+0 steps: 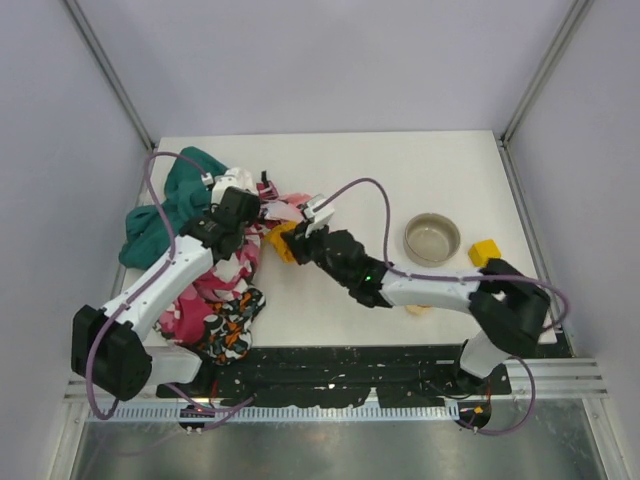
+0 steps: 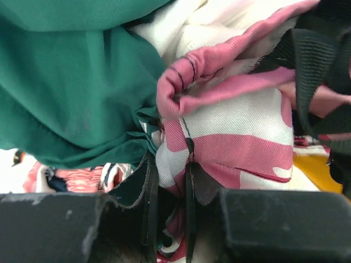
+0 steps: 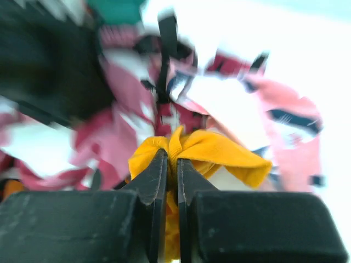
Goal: Pick out a specific cloth from the pile
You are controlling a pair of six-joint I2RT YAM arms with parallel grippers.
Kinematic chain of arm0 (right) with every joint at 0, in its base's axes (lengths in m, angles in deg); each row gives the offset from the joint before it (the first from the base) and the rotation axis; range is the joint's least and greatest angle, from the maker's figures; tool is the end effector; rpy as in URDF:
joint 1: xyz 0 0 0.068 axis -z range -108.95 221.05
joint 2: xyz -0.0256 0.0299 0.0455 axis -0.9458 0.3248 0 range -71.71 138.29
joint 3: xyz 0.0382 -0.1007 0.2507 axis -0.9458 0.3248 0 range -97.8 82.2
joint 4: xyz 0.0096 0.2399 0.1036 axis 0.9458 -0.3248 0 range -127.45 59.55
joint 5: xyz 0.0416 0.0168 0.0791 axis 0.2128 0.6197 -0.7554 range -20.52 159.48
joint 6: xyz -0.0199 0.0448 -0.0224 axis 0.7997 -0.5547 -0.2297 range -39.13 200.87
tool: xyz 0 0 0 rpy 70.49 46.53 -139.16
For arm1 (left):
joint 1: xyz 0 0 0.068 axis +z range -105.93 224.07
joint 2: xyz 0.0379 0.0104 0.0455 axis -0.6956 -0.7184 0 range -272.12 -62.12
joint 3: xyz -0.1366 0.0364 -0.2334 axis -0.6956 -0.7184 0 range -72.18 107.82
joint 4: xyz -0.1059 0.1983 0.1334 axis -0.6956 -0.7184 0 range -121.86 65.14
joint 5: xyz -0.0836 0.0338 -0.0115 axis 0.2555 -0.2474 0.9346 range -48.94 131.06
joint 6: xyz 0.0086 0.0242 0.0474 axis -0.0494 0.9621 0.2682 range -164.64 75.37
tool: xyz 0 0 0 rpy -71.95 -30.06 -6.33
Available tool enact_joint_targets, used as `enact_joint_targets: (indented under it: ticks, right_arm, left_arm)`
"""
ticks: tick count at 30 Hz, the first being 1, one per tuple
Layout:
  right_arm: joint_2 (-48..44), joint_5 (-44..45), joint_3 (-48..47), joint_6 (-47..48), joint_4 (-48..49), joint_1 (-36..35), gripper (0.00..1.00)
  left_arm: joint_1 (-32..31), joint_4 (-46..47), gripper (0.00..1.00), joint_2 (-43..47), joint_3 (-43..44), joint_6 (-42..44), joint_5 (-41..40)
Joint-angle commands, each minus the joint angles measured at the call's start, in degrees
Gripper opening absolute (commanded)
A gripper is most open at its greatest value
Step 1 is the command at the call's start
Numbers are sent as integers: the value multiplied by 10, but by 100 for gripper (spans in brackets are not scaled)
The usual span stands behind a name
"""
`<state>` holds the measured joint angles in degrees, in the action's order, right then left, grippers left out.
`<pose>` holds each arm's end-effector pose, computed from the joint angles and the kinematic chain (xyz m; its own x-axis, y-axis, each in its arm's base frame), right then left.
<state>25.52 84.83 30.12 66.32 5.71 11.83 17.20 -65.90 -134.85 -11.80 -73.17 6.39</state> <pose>0.2003 0.3179 0.2271 -0.2520 0.0504 -0.9664 -0.6523 0.7288 0.2081 0.2368 -0.0974 0.2889 -0.6620 -0.1049 -0.7421 -0.2812 0.9526 0.1162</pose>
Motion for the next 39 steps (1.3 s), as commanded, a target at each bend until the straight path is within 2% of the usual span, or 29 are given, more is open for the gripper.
enact_joint_targets:
  ticks: [1,4,9,13,15,18,21,27,34,39]
  right_arm:
    - [-190,54,7,143,-32,2,5]
    - [-283,49,-34,171,-98,31,6]
    - [-324,-52,-179,175,-218,124,5]
    - [-318,-111,-283,172,-254,220,6]
    - [-302,-131,-347,160,-282,277,5]
    - [-275,-172,-427,132,-319,328,5]
    - [-238,-193,-528,100,-341,371,5]
    - [-172,-193,-704,84,-394,388,5]
    - [-111,-155,-781,93,-365,400,5]
    - [-53,-111,-846,109,-349,423,5]
  left_arm:
    - [35,26,0,-66,-18,-34,29]
    - [37,23,0,-119,-10,-47,54]
    - [38,51,0,-157,-24,-51,87]
    - [38,87,0,-149,-54,-34,118]
    - [38,85,4,-148,-57,-31,124]
    - [38,99,7,-155,-61,-21,136]
    - [38,80,7,-174,-51,-28,115]
    - [39,77,6,-194,-49,-30,100]
    - [43,73,5,-176,-56,-30,91]
    - [43,80,22,-125,-66,-15,97]
